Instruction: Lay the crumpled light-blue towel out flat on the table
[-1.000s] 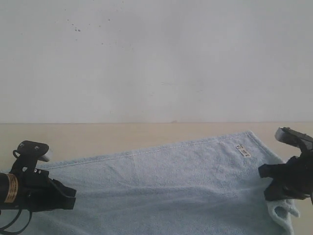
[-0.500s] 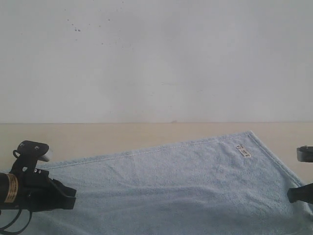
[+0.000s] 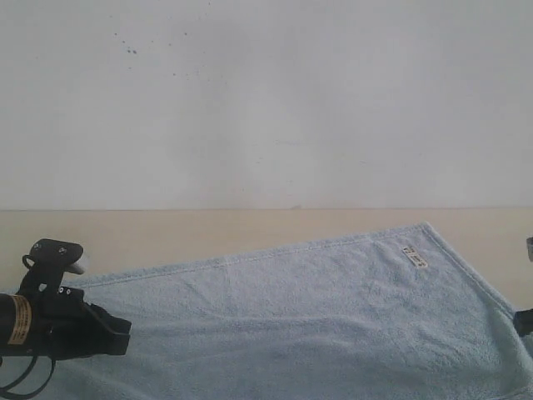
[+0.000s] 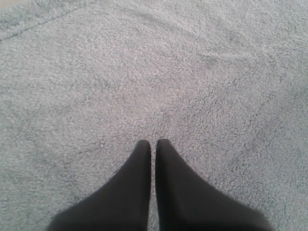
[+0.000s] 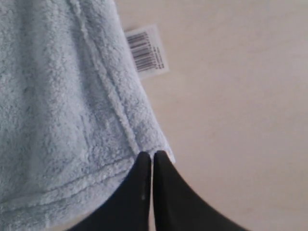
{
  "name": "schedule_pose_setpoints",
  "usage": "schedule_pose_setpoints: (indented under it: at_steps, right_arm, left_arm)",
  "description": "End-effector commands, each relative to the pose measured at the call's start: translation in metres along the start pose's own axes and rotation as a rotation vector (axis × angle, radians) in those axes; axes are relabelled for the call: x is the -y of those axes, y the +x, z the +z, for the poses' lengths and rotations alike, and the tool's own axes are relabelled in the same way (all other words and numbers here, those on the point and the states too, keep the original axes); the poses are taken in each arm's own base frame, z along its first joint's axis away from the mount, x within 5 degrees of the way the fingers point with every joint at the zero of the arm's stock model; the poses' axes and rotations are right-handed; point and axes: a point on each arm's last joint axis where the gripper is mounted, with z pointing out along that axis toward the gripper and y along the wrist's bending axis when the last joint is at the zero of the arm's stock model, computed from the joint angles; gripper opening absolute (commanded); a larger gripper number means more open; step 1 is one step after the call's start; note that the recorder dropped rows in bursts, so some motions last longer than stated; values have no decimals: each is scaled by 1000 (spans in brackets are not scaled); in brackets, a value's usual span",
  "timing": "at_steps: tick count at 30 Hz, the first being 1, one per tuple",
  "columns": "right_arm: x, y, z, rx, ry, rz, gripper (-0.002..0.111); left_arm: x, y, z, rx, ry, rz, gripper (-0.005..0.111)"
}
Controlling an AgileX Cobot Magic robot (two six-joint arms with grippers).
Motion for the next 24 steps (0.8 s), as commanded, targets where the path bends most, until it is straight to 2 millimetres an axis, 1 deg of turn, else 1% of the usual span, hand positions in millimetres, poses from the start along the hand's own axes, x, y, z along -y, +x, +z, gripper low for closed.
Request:
schedule_pose_setpoints:
  at_steps: [1,5,10,16,20,24]
  right_arm:
    - [-2,0,9,-1,-30,-25,1]
    - [-4,1,22,-35,-32,-34,1]
    - [-2,1,23,-31,-10,-58,1]
    - [-1,2,34,-54,10,-68,1]
    - [0,3,38,-71,29,-71,1]
    - [2,6,44,-101,56,-81,1]
  left_arm:
    - [2,0,0,19,21,-19,4]
    - [2,0,0,19,21,-19,4]
    - [1,-1,0,24,17,-31,4]
    - [1,-1,0,24,17,-31,4]
    - [1,-1,0,24,17,-31,4]
    - [5,-4,0,60,58,-30,4]
